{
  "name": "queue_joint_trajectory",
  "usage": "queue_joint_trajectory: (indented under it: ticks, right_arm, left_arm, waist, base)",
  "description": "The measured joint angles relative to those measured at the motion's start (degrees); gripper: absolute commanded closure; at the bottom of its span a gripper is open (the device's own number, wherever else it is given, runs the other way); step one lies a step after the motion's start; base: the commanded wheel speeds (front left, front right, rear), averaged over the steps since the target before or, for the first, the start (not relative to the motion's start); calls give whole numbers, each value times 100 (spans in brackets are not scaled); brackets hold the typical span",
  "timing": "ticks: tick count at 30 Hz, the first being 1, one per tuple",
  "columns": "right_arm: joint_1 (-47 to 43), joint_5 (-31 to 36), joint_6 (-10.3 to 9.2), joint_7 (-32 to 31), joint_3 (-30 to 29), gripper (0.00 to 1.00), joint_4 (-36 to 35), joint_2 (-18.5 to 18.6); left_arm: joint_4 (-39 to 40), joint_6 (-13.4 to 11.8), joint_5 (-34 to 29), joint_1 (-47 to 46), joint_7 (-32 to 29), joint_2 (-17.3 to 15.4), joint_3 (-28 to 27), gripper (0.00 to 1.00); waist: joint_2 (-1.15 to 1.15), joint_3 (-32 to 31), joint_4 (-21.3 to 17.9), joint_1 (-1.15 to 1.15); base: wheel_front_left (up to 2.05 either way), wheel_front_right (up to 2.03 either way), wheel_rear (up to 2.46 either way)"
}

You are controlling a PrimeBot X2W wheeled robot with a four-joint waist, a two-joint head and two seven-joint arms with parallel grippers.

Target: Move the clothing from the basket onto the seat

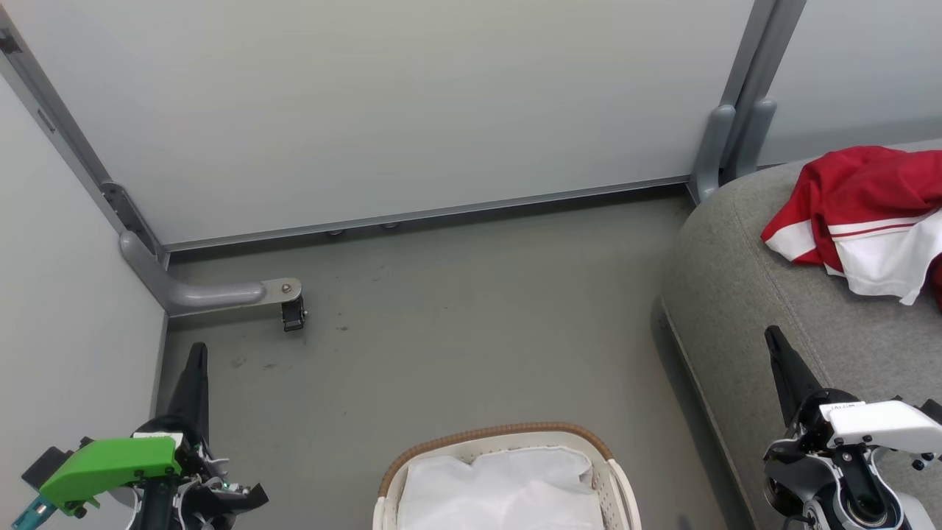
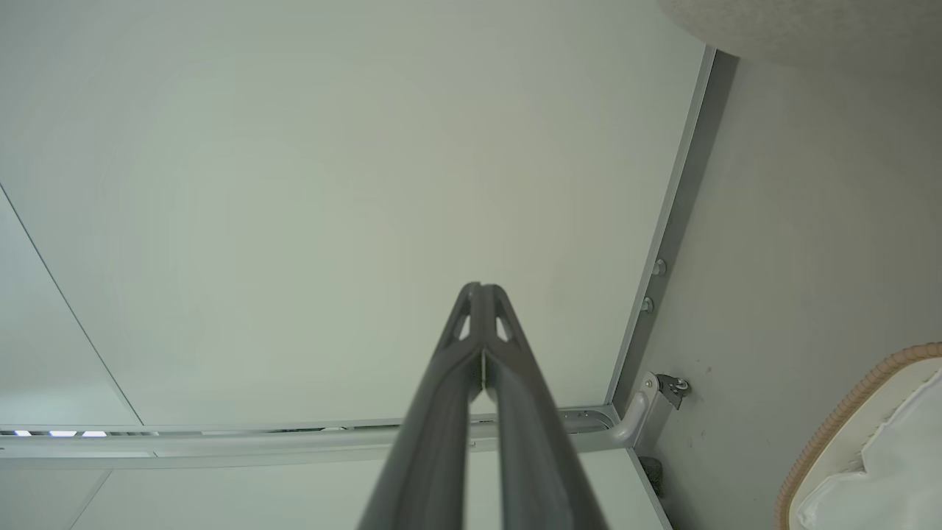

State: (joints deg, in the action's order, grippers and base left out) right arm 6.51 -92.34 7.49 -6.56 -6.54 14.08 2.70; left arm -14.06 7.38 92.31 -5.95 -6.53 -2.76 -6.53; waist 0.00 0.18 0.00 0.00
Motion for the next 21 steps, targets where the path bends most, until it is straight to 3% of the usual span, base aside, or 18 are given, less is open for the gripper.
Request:
queue_joint_trajectory:
  ticks: [21]
  right_arm:
    - [0,0,0,0,0,100,0,0]
  left_arm:
    - [0,2,0,0,0,0,0,100]
  waist:
    - [0,0,0,0]
  base:
    - [0,0,0]
